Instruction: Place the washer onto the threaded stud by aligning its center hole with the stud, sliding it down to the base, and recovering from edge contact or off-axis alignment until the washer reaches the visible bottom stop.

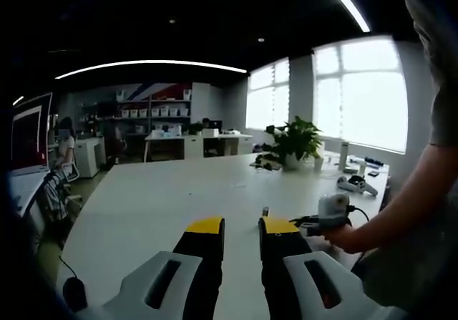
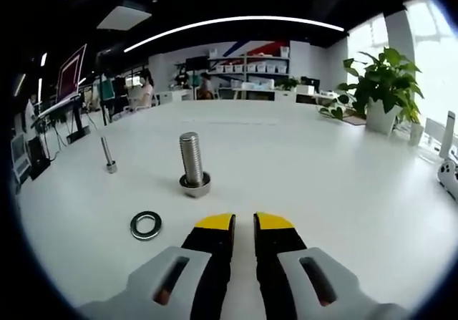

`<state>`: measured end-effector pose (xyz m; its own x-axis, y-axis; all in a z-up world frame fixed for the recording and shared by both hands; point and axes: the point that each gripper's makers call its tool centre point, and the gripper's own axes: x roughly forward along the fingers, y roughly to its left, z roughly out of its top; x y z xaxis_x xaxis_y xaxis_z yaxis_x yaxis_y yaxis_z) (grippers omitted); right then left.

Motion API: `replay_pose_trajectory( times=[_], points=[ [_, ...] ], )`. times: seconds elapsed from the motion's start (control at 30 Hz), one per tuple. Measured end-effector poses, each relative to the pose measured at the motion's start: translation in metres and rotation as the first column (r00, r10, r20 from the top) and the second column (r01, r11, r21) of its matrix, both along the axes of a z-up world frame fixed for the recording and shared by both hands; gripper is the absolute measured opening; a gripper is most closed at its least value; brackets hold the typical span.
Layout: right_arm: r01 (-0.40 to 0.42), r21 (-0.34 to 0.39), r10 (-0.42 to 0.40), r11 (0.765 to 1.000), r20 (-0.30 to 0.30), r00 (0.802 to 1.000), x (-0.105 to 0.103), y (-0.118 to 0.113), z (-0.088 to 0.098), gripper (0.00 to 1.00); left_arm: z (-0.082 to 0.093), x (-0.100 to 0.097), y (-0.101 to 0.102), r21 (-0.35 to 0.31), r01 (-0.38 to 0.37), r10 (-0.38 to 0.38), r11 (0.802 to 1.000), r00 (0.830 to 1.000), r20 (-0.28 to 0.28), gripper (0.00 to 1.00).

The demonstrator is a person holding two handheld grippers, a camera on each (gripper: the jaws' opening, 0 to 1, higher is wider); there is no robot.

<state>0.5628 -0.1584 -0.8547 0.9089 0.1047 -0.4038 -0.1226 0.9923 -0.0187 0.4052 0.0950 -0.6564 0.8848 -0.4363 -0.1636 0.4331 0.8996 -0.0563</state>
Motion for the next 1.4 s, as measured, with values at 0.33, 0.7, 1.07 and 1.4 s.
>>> replay_pose_trajectory(
  times=[0.33,0.7,1.07,1.4],
  points=[
    [-0.001,0.012,0.001,1.0,0.013,1.0,-0.002,0.005,0.008,0.22,0.003,0.0,-0.001,-0.009,0.005,-0.005,1.0,1.0,0.007,0.17],
    [-0.002,0.045,0.001,0.999,0.028,1.0,-0.008,0.01,0.016,0.29,0.005,0.0,-0.001,-0.009,0.004,-0.004,1.0,1.0,0.017,0.17],
    [-0.063,0.064,0.062,0.996,0.018,0.998,-0.022,0.045,0.013,0.35,0.008,0.0,-0.001,-0.019,0.005,-0.005,1.0,1.0,0.026,0.17],
    [-0.115,0.064,0.116,0.991,-0.014,0.993,-0.032,0.067,-0.002,0.37,0.009,0.0,0.002,-0.026,-0.005,0.006,1.0,1.0,0.028,0.17]
  ],
)
